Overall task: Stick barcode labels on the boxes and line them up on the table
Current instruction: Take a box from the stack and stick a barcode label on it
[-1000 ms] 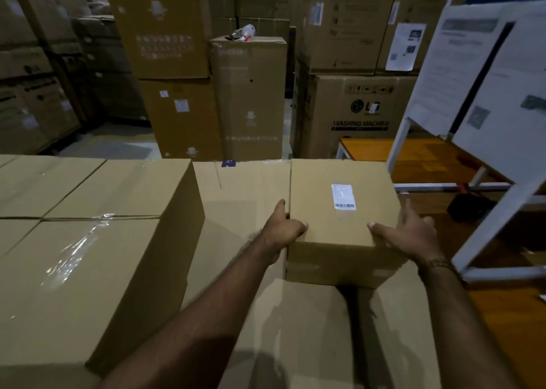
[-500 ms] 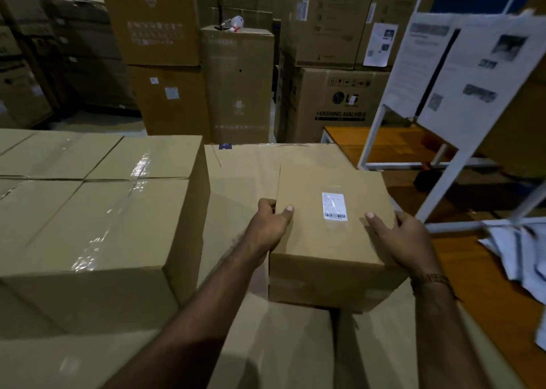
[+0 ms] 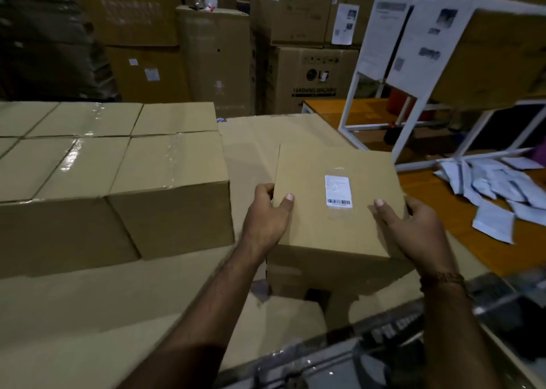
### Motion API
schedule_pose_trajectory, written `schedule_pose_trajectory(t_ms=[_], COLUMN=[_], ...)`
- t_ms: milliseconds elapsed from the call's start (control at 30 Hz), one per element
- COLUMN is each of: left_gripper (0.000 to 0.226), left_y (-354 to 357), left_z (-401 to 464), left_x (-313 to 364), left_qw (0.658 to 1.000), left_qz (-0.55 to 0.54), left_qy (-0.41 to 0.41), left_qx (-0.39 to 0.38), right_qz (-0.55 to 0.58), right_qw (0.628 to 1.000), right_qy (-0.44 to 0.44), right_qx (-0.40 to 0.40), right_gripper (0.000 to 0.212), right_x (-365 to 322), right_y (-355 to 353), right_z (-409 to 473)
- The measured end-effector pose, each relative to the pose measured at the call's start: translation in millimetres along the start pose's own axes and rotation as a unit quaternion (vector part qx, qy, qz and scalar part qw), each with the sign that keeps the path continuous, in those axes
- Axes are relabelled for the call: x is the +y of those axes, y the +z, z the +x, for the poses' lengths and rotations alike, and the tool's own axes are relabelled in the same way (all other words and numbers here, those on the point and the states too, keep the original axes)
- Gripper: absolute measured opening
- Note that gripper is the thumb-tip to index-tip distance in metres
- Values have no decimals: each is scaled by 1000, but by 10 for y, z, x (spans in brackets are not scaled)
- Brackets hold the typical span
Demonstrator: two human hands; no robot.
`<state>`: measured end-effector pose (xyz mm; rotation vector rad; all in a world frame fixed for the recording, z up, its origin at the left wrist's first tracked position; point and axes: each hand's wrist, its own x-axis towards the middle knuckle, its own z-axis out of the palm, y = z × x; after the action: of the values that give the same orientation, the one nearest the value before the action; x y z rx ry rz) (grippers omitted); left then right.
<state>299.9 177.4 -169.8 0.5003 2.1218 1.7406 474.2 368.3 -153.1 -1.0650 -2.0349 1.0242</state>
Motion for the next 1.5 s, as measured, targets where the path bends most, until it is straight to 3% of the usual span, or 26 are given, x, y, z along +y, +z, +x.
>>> schedule_pose_trajectory(t_ms=[100,200,267,600,800,1033,1500], left_gripper=[48,33,24,25,28,29,45], left_y=[-231,-483,-663,-1579,-2188,-3105,-4839], left_z=[-410,-836,-1079,-2310,-2776,-2797,-2073], left_x=[-144,-171,-199,-493,-663,-835,-1257], left_qw=[1000,1000,1000,990,984,977,978], left_qz=[-10,-10,-16,-47,-57,-47,29], left_qy=[0,-5,-10,-30,-57,-67,-112], left_qx=[8,11,21,128,160,198,174], right_qz=[-7,1,-1,46,41,37,40], right_qw=[1000,1000,1000,992,985,977,979], right_qy=[-13,-11,-22,-77,-85,-108,-58], right_qx=[10,10,-5,-88,-144,-179,-190], right_gripper=[52,54,51,51,39,44,46], right_x=[-63,-111,-133,-456,-654,-1144,-1895], right_y=[-67,-95,-75,192,517,1295,2949], right_z=[-529,-968,-1218,-2307,-2777,-3144,-3533])
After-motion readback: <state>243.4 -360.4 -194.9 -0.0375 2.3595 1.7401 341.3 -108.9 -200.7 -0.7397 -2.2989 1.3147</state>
